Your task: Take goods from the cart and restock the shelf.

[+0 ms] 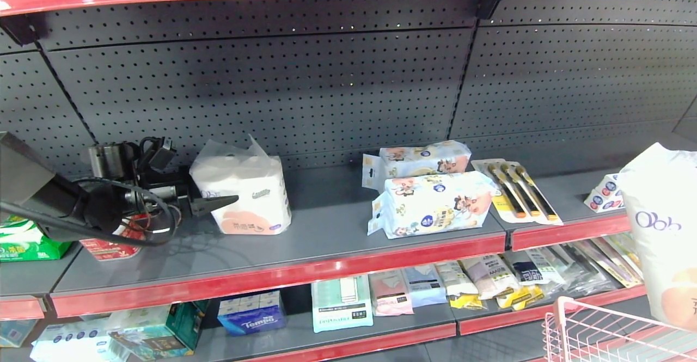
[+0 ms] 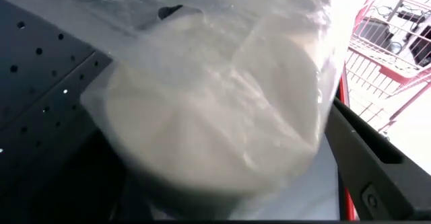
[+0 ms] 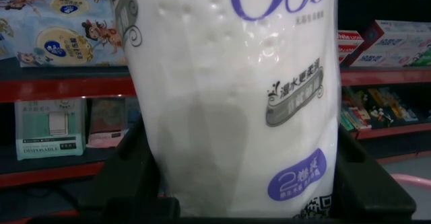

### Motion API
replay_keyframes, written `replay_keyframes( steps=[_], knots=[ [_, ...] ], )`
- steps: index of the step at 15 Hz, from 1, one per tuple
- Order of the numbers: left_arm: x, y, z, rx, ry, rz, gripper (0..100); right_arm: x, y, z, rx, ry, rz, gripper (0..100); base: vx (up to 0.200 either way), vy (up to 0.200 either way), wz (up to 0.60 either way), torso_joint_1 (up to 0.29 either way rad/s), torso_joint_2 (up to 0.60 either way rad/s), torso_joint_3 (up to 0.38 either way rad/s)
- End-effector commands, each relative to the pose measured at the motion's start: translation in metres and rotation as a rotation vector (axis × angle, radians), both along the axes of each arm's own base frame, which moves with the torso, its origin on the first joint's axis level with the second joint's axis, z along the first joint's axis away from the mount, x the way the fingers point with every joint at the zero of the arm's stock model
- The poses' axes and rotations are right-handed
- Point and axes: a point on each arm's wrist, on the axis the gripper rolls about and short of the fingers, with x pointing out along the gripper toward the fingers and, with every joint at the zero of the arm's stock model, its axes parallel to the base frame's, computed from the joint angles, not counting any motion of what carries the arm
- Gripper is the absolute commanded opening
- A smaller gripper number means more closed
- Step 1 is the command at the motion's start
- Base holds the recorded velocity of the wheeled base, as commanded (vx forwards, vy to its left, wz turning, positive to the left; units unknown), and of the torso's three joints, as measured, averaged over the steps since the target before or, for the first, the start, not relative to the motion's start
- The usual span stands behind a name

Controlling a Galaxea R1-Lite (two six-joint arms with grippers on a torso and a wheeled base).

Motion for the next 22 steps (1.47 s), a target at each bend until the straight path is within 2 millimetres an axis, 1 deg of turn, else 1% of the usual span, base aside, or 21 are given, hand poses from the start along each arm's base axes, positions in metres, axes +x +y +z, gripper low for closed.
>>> replay_keyframes(
  steps=[1, 6, 9, 10, 16, 18, 20, 22],
  knots=[
    [0.001, -0.001, 0.001, -0.001, 0.007, 0.006, 100, 0.000, 0.000, 0.000, 0.000, 0.001, 0.000, 0, 0.000, 0.000, 0.00, 0.000, 0.00, 0.000],
    [0.008, -0.001, -0.013, -0.008, -0.019, 0.011, 100, 0.003, 0.000, 0.001, 0.000, 0.009, 0.000, 0, 0.000, 0.000, 0.00, 0.000, 0.00, 0.000],
    [0.009, -0.005, -0.014, -0.013, -0.017, 0.002, 100, 0.003, 0.000, 0.001, 0.000, 0.010, 0.000, 0, 0.000, 0.000, 0.00, 0.000, 0.00, 0.000],
    [0.009, -0.006, -0.014, -0.014, -0.017, -0.003, 0, 0.003, 0.000, 0.001, 0.000, 0.010, 0.000, 0, 0.000, 0.000, 0.00, 0.000, 0.00, 0.000],
    [0.005, -0.007, -0.017, -0.014, 0.000, 0.003, 0, 0.004, 0.000, 0.001, -0.001, 0.015, -0.006, 0, 0.000, 0.000, 0.00, 0.000, 0.00, 0.000],
    [-0.005, -0.008, -0.010, -0.016, 0.006, 0.004, 0, 0.004, 0.000, 0.001, 0.000, 0.013, -0.006, 0, 0.000, 0.000, 0.00, 0.000, 0.00, 0.000],
    [-0.024, -0.012, 0.002, -0.023, 0.021, 0.000, 0, 0.004, 0.000, 0.001, -0.001, 0.017, -0.007, 0, 0.000, 0.000, 0.00, 0.000, 0.00, 0.000],
    [-0.032, -0.012, 0.006, -0.029, 0.029, -0.003, 0, 0.005, 0.000, 0.000, -0.001, 0.018, -0.006, 0, 0.000, 0.000, 0.00, 0.000, 0.00, 0.000]
  ],
)
